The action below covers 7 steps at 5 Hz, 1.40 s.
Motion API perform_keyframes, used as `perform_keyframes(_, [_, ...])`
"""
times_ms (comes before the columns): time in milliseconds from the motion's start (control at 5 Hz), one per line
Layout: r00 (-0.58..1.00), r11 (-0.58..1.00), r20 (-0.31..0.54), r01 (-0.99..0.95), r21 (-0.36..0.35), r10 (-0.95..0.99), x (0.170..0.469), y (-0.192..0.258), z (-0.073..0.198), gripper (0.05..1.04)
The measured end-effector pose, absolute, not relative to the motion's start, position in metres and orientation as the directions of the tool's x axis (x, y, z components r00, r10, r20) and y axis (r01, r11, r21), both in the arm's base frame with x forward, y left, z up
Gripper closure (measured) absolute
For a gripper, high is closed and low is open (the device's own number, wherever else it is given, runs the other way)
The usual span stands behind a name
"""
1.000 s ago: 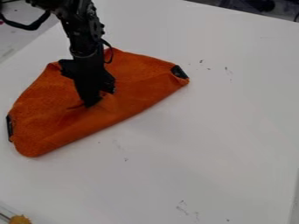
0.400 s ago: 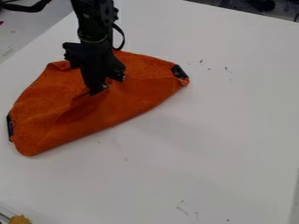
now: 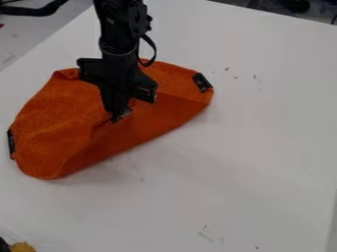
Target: Unfold the cloth from top left to bottom right
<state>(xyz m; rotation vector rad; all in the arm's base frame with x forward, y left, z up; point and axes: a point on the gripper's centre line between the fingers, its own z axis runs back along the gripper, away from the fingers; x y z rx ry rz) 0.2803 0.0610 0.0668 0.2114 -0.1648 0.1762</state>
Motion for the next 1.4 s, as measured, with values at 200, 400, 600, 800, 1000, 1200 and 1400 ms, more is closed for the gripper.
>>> perform_keyframes(200, [0.969,0.959,0.167,-0.212,0.185,0.182,0.261,0.039,0.071,1.026])
perform_keyframes(400, [0.973,0.965,0.149,-0.201,0.168,0.177,0.241,0.016,0.068,1.026])
perform_keyframes(600, [0.979,0.982,0.14,-0.161,0.096,0.147,0.228,0.006,0.047,1.026])
perform_keyframes(800, [0.979,0.987,0.144,-0.154,0.043,0.146,0.222,0.009,0.019,1.004])
perform_keyframes(1000, [0.974,0.987,0.177,-0.155,0.05,0.144,0.222,0.007,0.015,0.85])
perform_keyframes(1200, [0.973,0.984,0.163,-0.174,0.037,0.166,0.212,-0.006,0.009,0.583])
perform_keyframes(1400, [0.965,0.974,0.155,-0.222,0.044,0.213,0.201,-0.028,0.013,0.274])
